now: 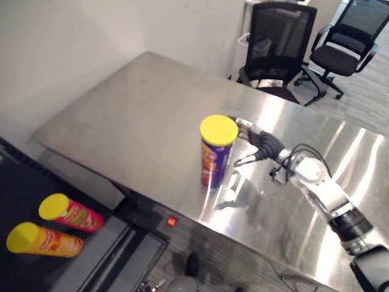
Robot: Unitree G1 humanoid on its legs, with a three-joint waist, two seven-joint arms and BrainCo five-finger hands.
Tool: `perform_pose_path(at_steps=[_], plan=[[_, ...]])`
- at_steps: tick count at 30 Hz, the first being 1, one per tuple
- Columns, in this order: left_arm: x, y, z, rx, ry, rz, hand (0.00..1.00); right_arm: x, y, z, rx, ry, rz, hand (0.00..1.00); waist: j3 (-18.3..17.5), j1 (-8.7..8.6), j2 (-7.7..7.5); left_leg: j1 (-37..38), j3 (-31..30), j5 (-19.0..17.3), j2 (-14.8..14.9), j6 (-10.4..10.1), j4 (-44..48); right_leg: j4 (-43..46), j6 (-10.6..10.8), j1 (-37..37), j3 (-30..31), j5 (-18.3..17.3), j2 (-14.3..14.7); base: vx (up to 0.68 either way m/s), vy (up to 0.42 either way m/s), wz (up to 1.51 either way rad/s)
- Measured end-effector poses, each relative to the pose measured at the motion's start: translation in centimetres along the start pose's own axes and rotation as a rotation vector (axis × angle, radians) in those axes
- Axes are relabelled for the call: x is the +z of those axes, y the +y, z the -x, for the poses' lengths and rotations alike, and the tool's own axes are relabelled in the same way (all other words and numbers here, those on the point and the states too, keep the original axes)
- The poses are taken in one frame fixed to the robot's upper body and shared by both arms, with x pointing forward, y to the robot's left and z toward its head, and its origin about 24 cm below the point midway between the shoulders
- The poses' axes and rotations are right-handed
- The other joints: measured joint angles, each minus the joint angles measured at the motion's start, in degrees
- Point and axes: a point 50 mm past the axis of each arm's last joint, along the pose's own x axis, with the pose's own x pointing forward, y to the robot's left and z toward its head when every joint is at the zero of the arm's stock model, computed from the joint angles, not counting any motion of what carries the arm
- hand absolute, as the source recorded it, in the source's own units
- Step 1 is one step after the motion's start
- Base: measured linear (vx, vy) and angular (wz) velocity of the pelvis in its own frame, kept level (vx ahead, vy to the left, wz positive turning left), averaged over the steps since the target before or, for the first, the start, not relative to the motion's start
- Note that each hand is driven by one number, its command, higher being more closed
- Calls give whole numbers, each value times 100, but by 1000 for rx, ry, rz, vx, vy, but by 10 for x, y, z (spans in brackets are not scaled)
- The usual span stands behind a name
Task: Put the gum and the chips on the shelf.
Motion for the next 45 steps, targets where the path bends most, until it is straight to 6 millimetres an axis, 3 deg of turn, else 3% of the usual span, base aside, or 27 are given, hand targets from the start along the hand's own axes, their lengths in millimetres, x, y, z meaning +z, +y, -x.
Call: perform_pose_path(at_steps=[15,31,32,45], plan=[[7,3,-2,25,-18,6,0,-1,2,-11,11,4,-8,0,75,191,-154,-230,-169,140,189,-127,0,10,-53,-162,-78,-15,219,-13,-18,3],[16,4,-4,45,-52,51,0,3,4,-24,-1,-17,-33,0,265,327,-266,-291,-144,144,231,-139,1,8,-66,-238,-41,-10,254,0,0,0],[16,4,-4,48,-52,52,0,3,6,-25,2,-18,-44,100,267,330,-272,-291,-144,144,229,-139,1,5,-72,-238,-40,-7,253,0,0,0],[18,4,-4,50,-57,52,0,1,9,-27,-4,-12,-53,100,288,337,-289,-285,-124,143,236,-141,1,8,-73,-240,-18,-7,253,0,0,0]])
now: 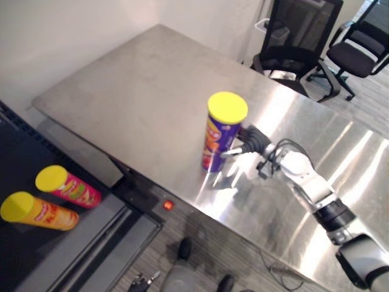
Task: Put the gum and the chips on the shelf.
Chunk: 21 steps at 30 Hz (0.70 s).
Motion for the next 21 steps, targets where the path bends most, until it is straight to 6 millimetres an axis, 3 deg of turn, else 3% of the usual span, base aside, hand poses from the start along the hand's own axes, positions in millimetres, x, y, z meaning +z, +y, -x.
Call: perform_pose_path(at_steps=[5,8,11,12,14,18,21], plan=[[0,1,0,5,-2,9,0,5,-5,-1,-15,-13,16,100,5,-20,-18,34,116,3,28,-4,1,-4,-17,2,57,13,6,1,-2,-8],[1,2,0,10,-3,17,0,31,-26,3,-130,-114,45,100,13,-37,-48,125,207,-8,45,-16,3,-7,-21,43,157,18,6,12,-10,-17],[0,3,0,18,0,26,0,80,-51,21,-296,-324,99,100,8,-166,-58,246,306,-36,63,-33,2,-10,-21,109,249,18,6,1,-8,-16],[-1,3,1,22,1,29,0,99,-58,34,-359,-424,134,100,2,-250,-67,262,340,-45,74,-38,2,-9,-21,107,286,19,9,-7,-6,-11],[-2,5,1,31,7,39,0,118,-61,59,-454,-530,222,100,-8,-354,-80,348,439,-81,83,-45,1,-13,-24,155,357,23,5,3,-3,-22],[-9,8,3,42,34,37,0,113,-50,104,-568,-507,375,100,-287,-645,-70,431,540,-145,88,-49,0,-50,-23,184,498,23,1,39,-10,-19],[-10,6,3,49,36,62,0,84,-36,127,-601,-389,326,100,-387,-840,5,531,632,-161,105,-61,0,-41,-22,202,588,24,9,8,-13,-18]])
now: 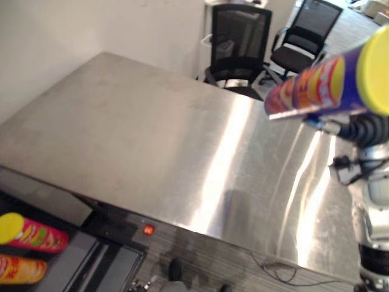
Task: Put the gum and the chips on the shelf.
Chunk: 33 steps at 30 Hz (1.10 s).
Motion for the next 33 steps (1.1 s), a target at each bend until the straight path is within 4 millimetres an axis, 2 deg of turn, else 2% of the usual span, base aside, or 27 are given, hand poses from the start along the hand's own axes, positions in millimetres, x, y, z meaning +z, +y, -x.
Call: perform_pose_path(at_steps=[4,8,16,17,19,20,25,31,33], plan=[[-10,-2,2,4,33,18,0,-14,13,41,-27,157,-147,100,-163,-124,197,12,29,-2,1,-3,0,12,1,-10,27,1,-4,2,-2,-4],[-15,-5,3,-8,53,5,0,-28,46,78,13,340,-345,100,-319,-124,335,85,105,-29,33,-24,0,14,2,8,85,-1,1,-23,2,-10],[-26,-1,6,1,93,-6,0,-38,101,129,77,608,-628,100,-441,-141,360,185,114,-74,31,-70,0,37,-2,93,118,-12,-11,-10,1,-3],[-27,0,6,3,99,-7,0,-38,103,132,77,618,-639,100,-419,-140,407,185,112,-74,29,-70,0,32,5,98,113,-16,-12,0,0,0],[-31,2,8,7,111,-8,0,-41,110,140,86,659,-671,100,-442,-161,380,243,101,-80,14,-61,0,28,7,173,105,-17,-27,9,6,5],[-33,3,9,9,118,-10,0,-41,114,145,90,689,-683,100,-449,-163,425,273,88,-89,-2,-55,0,29,29,211,97,-34,-41,13,8,8],[-41,4,11,12,150,-26,0,-43,113,151,121,728,-625,100,-479,-194,494,282,1,-91,-42,-52,-1,14,23,271,21,-43,-68,10,4,9],[-45,5,13,8,156,-35,0,-48,79,153,52,737,-462,100,-485,-196,521,299,-138,-77,-80,-57,2,265,-1,265,-111,-130,-116,20,-11,11],[-46,5,15,5,151,-29,0,-43,65,141,98,686,-380,100,-459,-179,548,337,-236,-50,-114,-53,37,538,-6,255,-210,-282,-187,43,-16,21]])
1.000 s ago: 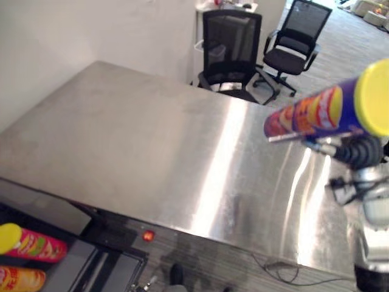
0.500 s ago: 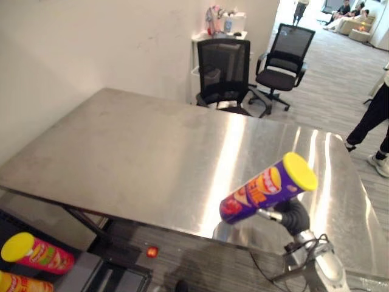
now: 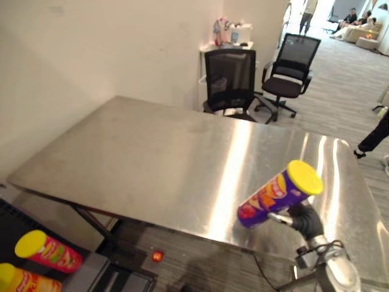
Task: Put the gum and the chips on the shelf.
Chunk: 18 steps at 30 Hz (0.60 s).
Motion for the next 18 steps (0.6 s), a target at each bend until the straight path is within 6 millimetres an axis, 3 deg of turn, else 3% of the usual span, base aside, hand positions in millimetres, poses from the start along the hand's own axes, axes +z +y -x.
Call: perform_pose_path(at_steps=[3,5,7,8,10,11,12,13,15,18], plan=[[2,-1,0,-3,-15,18,0,12,-3,-13,55,-52,77,100,103,84,25,-9,-160,50,-13,-22,4,259,-20,0,-131,-158,-35,-29,-26,34],[13,-6,-1,-16,-66,33,0,25,2,-29,119,-128,111,100,365,87,52,-391,-540,104,-28,-79,279,678,-110,-246,-467,-367,-58,-146,-72,88],[27,-15,-3,-38,-113,56,0,38,5,-40,180,-195,127,100,936,171,235,-728,-919,187,-31,-198,505,1163,-241,-466,-913,-577,-128,-229,-79,107],[27,-17,-3,-43,-108,60,0,39,5,-41,192,-199,129,100,1048,198,293,-797,-883,176,-23,-197,518,1295,-279,-519,-1020,-630,-161,-250,-72,96],[24,-23,-4,-51,-90,112,0,38,5,-40,206,-182,141,100,1246,272,377,-1147,-190,-290,115,8,889,1415,-403,-664,-1399,-669,-350,-199,-17,80],[22,-22,-4,-45,-78,156,0,33,4,-40,199,-166,129,100,1346,272,292,-1409,542,-448,217,426,1678,1551,-514,-765,-1547,-726,-614,-139,12,78],[15,-20,-3,-31,-58,204,0,29,4,-39,195,-146,120,100,1378,237,218,-1442,1134,-586,366,570,2486,1581,-511,-781,-1678,-724,-812,-116,-7,78],[13,-18,-2,-27,-54,221,0,28,4,-36,192,-136,117,100,1373,203,227,-1372,1377,-674,487,565,2814,1579,-507,-765,-1766,-721,-890,-66,-45,82],[9,-15,-1,-21,-49,245,0,23,3,-26,150,-131,58,100,1328,5,312,-919,2077,-1070,1094,469,3493,1575,-506,-699,-2172,-721,-987,-43,5,91],[21,-21,-3,-59,-82,244,0,17,-6,-9,21,-136,-32,100,1217,-263,389,-333,2977,-1157,1603,398,3330,1666,-465,-683,-2842,-701,-1161,2,76,117]])
